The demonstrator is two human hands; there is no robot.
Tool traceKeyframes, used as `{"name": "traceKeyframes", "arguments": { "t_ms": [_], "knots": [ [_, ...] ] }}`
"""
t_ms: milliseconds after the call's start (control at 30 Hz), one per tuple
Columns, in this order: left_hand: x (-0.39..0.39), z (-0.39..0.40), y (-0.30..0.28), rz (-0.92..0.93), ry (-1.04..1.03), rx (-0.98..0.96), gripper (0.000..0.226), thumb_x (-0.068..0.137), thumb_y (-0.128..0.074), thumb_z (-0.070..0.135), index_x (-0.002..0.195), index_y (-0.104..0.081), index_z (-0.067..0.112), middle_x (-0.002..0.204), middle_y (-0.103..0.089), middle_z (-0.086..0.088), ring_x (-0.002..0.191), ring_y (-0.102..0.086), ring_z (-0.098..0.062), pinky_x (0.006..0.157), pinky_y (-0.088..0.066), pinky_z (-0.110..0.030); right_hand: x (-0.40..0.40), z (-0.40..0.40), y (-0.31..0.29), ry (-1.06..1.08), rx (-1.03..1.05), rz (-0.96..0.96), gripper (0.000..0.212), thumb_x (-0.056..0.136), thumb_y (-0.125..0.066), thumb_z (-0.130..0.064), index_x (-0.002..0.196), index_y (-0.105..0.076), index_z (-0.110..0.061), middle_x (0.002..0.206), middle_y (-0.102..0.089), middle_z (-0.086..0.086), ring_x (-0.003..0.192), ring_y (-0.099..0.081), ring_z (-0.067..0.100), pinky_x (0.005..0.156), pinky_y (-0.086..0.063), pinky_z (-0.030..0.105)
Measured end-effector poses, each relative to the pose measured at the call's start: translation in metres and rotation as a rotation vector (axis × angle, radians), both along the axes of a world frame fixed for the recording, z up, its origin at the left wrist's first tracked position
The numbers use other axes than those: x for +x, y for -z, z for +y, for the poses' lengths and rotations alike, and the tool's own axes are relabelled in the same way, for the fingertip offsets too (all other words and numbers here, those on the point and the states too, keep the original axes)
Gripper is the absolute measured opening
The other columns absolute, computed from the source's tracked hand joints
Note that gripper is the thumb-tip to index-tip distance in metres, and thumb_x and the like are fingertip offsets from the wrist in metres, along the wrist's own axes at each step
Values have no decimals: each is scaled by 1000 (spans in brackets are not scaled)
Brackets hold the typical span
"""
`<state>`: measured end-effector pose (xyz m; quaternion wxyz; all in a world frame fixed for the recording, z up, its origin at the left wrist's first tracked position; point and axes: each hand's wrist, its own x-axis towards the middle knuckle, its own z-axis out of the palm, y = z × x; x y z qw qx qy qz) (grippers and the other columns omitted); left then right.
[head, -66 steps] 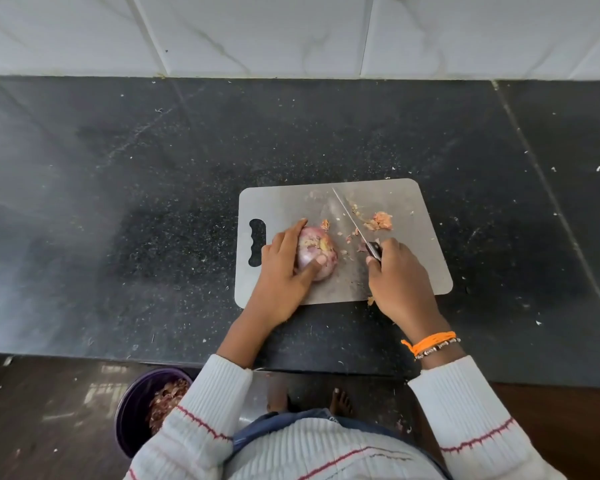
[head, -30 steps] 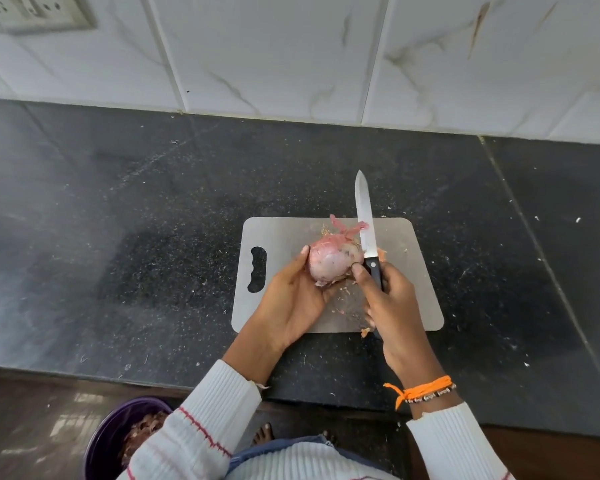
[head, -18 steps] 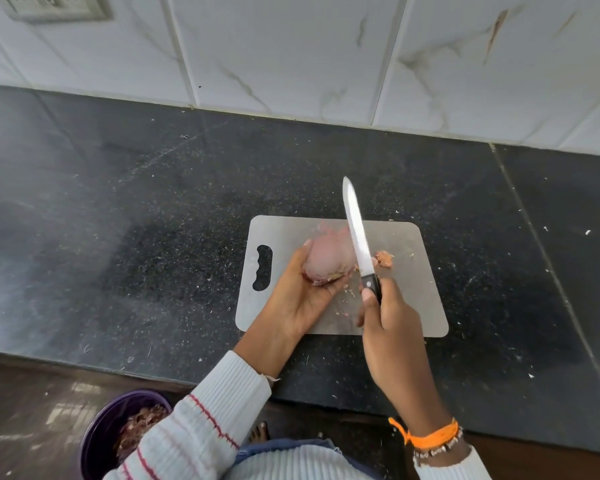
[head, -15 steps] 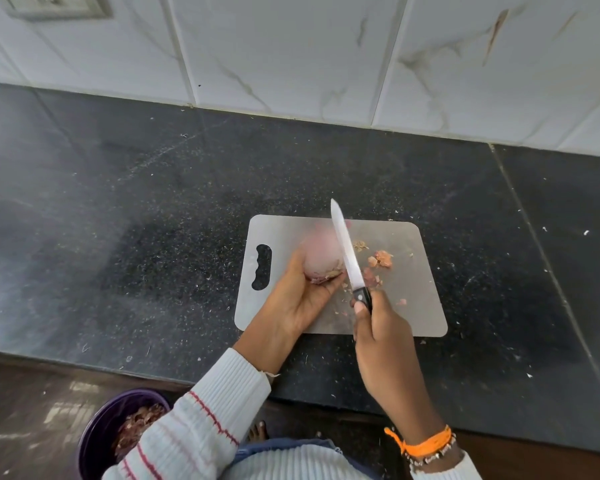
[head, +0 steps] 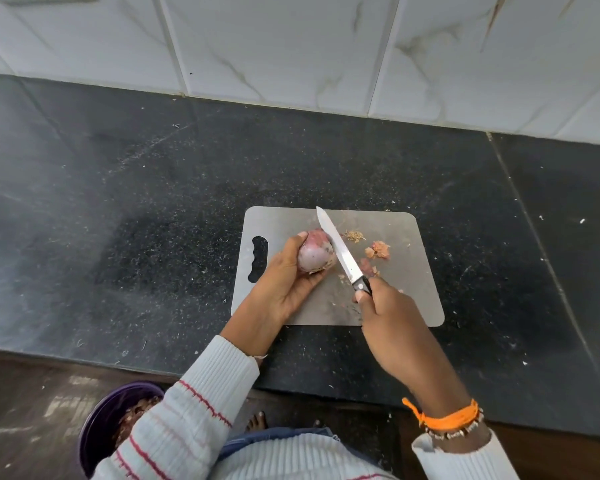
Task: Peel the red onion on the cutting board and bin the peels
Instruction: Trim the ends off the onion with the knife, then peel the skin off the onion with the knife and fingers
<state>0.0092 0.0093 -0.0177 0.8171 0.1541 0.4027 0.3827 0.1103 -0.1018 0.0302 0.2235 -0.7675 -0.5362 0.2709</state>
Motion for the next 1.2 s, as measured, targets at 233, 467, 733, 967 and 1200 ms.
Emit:
{"name": "traceKeyframes", "arguments": {
  "t_ms": [233,467,733,967,1200],
  "knots": [
    [6,7,-11,-172,-107,-276,23,90,-51,24,94,-59,2,89,-62,-18,82,-60,-26,84,-52,-43,-39,-11,22,-16,52,-125,16,100,-31,-22,113,-36,-14,84,-54,-1,76,-57,16,51,-31,19],
    [9,5,-13,-187,-60,-223,25,89,-52,20,101,-58,-1,92,-62,-20,85,-60,-27,85,-51,-41,-35,-9,23,-28,-14,-252,27,100,-31,-23,125,-32,-12,97,-61,5,85,-61,17,62,-43,23],
    [1,0,-11,153,193,73,21,92,-48,27,94,-61,11,82,-66,-9,72,-62,-17,65,-55,-28,10,14,-21,6,-80,123,24,99,-35,-28,107,-55,-17,75,-54,0,67,-53,16,54,-35,27],
    [5,-7,-19,-15,184,-175,44,90,-52,34,120,-55,3,121,-58,-27,113,-56,-40,72,-54,-44,48,62,23,185,26,-158,19,94,-45,-21,97,-56,-5,94,-58,11,85,-53,28,68,-39,33],
    [2,-10,-26,-90,133,-179,44,93,-48,41,107,-57,0,88,-67,-29,82,-65,-42,65,-56,-46,48,59,63,199,67,-227,33,88,-61,-20,119,-56,-8,114,-56,12,104,-55,29,90,-46,40]
  ]
}}
